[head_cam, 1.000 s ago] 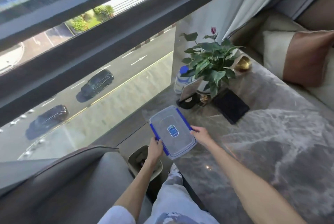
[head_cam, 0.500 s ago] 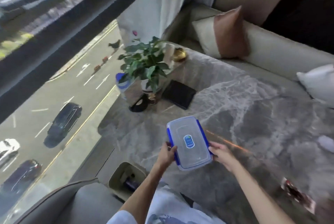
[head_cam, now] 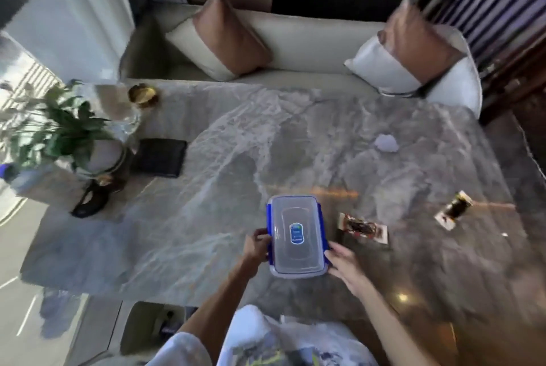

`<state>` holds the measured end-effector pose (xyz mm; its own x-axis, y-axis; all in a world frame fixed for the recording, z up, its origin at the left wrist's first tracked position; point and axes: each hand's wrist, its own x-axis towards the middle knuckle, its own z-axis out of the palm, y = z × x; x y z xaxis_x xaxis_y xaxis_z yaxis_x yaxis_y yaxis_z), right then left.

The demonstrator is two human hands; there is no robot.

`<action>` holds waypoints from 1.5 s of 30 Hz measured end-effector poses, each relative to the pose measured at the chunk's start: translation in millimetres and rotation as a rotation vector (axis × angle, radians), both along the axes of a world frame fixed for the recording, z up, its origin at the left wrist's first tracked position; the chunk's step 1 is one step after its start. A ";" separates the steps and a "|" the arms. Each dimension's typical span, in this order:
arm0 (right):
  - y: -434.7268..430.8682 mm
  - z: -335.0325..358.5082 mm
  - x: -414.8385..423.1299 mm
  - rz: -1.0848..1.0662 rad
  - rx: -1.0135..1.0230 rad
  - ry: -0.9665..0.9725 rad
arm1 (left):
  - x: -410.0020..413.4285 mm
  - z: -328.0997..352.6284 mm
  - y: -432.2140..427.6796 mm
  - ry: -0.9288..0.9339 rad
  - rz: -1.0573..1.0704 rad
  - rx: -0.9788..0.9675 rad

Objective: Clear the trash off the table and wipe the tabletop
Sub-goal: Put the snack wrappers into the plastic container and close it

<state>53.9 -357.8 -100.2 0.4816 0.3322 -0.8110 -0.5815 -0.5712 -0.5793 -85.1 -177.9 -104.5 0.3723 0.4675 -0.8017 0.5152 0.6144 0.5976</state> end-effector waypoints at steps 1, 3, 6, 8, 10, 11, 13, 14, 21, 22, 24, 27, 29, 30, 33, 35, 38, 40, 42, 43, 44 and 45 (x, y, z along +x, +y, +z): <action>-6.8 -0.9 -1.6 0.001 -0.002 0.013 | 0.0 -1.6 -7.4 0.020 -0.003 0.012; -17.5 -1.0 -3.3 0.009 -0.001 0.040 | -2.2 -5.4 -17.8 0.052 -0.013 0.031; -20.0 0.2 -0.5 0.038 -0.082 0.065 | -3.9 -11.4 -19.5 0.055 -0.029 0.036; -16.1 -3.7 5.8 0.147 -0.142 -0.020 | -5.5 -14.1 -16.4 0.048 -0.029 0.015; -8.3 -6.0 10.3 0.168 -0.124 -0.067 | -7.8 -13.3 -12.4 0.025 -0.020 0.006; -4.9 -7.2 10.9 0.120 -0.082 -0.043 | -8.9 -14.4 -11.1 0.007 -0.017 0.002; 2.6 -8.4 8.8 -0.014 -0.008 0.029 | -10.0 -17.4 -11.2 -0.019 -0.024 -0.026; 4.5 -10.5 6.9 -0.054 0.015 0.041 | -11.2 -19.2 -12.6 -0.035 -0.021 -0.051; 12.8 -18.3 -12.9 -0.056 -0.065 -0.164 | -5.0 -35.8 -25.7 0.032 0.054 0.130; 16.4 -17.7 -16.2 -0.048 -0.077 -0.205 | -1.0 -34.8 -29.3 0.084 0.051 0.198; 22.6 -20.4 -22.1 -0.037 -0.103 -0.277 | 4.6 -33.5 -36.9 0.159 0.020 0.317; 27.5 -29.0 -27.9 -0.028 -0.144 -0.330 | 9.5 -32.9 -44.9 0.191 -0.001 0.438; 27.5 -31.4 -29.0 -0.009 -0.170 -0.358 | 10.8 -33.6 -48.7 0.206 0.009 0.483; 27.1 -31.5 -29.2 0.003 -0.177 -0.369 | 11.0 -34.7 -50.6 0.215 0.010 0.503; 25.0 -31.7 -29.0 0.040 -0.175 -0.400 | 10.6 -41.1 -56.2 0.242 -0.023 0.577; 24.6 -30.8 -28.9 0.054 -0.172 -0.428 | 10.6 -43.3 -59.5 0.251 -0.030 0.623; 24.1 -32.6 -29.9 0.033 -0.160 -0.453 | 13.1 -41.5 -63.3 0.248 0.001 0.649; 22.9 -35.4 -29.9 0.031 -0.147 -0.448 | 13.0 -38.4 -64.4 0.224 0.020 0.644; 22.8 -36.7 -29.3 0.036 -0.135 -0.449 | 12.2 -37.3 -64.1 0.208 0.024 0.645; 22.4 -37.9 -28.9 0.037 -0.131 -0.447 | 11.8 -38.0 -64.0 0.202 0.020 0.657; 21.2 -38.6 -28.7 0.042 -0.128 -0.443 | 11.2 -38.4 -64.5 0.196 0.018 0.668; 19.9 -38.9 -28.2 0.046 -0.121 -0.435 | 10.0 -39.3 -65.2 0.185 0.025 0.678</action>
<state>25.7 -337.9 -139.1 0.7734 0.2765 -0.5704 -0.2710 -0.6693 -0.6918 -75.1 -243.0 -143.8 0.2406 0.8933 -0.3795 0.6357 0.1504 0.7571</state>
